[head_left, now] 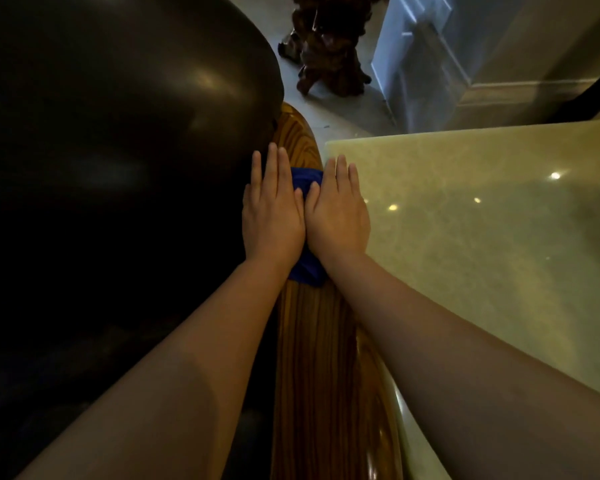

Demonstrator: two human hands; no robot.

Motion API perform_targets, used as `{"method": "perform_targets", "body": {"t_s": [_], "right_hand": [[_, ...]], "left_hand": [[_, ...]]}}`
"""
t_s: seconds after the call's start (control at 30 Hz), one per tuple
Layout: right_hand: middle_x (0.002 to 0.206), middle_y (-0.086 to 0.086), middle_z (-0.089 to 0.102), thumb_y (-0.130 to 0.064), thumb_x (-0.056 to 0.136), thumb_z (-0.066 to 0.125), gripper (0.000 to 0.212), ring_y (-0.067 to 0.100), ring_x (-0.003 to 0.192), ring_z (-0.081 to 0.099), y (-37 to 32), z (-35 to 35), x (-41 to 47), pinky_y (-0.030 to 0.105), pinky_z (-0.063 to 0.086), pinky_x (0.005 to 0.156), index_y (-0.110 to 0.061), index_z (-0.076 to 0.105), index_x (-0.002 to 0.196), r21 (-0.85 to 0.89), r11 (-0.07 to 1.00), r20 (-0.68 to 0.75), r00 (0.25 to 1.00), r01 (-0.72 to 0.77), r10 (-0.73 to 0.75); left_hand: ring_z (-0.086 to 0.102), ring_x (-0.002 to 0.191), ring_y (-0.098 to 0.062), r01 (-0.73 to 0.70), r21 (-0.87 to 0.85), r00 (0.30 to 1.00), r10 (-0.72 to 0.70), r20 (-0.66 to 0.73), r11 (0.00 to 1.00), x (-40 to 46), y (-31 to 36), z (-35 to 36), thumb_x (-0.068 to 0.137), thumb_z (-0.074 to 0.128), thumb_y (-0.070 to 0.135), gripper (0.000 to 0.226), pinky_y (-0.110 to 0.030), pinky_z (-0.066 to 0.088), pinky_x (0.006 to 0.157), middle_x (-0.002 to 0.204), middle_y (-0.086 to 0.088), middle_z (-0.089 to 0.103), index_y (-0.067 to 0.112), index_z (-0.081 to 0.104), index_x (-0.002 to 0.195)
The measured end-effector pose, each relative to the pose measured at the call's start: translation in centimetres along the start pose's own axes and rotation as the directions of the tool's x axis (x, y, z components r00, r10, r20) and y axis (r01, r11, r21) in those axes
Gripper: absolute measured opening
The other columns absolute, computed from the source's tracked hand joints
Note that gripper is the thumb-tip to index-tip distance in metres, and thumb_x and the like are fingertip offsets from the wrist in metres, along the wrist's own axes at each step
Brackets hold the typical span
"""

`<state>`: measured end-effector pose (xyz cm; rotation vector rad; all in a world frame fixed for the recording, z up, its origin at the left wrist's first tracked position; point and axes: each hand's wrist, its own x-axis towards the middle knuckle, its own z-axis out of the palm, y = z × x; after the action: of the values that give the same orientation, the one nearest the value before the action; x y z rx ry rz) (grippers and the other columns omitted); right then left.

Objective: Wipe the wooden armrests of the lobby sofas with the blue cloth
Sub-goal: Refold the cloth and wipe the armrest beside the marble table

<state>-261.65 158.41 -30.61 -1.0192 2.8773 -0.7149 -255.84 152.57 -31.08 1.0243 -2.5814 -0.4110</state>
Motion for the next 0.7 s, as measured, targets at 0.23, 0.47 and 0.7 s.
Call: {"method": "perform_targets", "body": {"t_s": [0.23,0.47,0.7], "right_hand": [[0.149,0.017,0.027,-0.022,0.094,0.038,0.048,0.028,0.137,0.027,-0.2,-0.1,0.8,0.038,0.034,0.106,-0.009,0.03,0.139,0.063,0.991,-0.182,0.978,0.12,-0.107],[0.147,0.017,0.034,-0.02,0.097,0.031,0.043,0.026,0.138,0.027,0.8,-1.1,-4.4,0.035,0.02,0.115,-0.001,0.037,0.136,-0.025,0.967,-0.045,0.966,0.252,-0.253],[0.144,0.017,0.04,-0.019,0.094,0.036,0.044,0.028,0.136,0.032,2.0,-3.7,-18.7,0.04,0.025,0.112,-0.001,0.042,0.133,-0.071,0.966,-0.055,0.966,0.247,-0.251]], "left_hand": [[-0.003,0.142,-0.019,0.031,-0.013,0.999,-0.032,-0.045,0.999,0.8,0.2,0.4,0.097,0.027,0.025,0.055,-0.038,0.018,0.113,0.156,-0.004,0.001,0.011,0.003,0.145],[-0.004,0.142,-0.019,0.022,-0.099,0.999,-0.017,0.046,0.995,-5.5,0.4,-0.7,0.098,0.025,0.022,0.052,-0.038,0.013,0.114,0.156,-0.004,0.001,0.009,0.005,0.145],[-0.017,0.139,-0.016,-0.028,-0.09,0.971,0.048,0.232,0.996,-19.5,0.9,-3.5,0.099,0.026,0.029,0.059,-0.036,-0.001,0.115,0.155,-0.004,-0.01,0.01,-0.007,0.143]]}}
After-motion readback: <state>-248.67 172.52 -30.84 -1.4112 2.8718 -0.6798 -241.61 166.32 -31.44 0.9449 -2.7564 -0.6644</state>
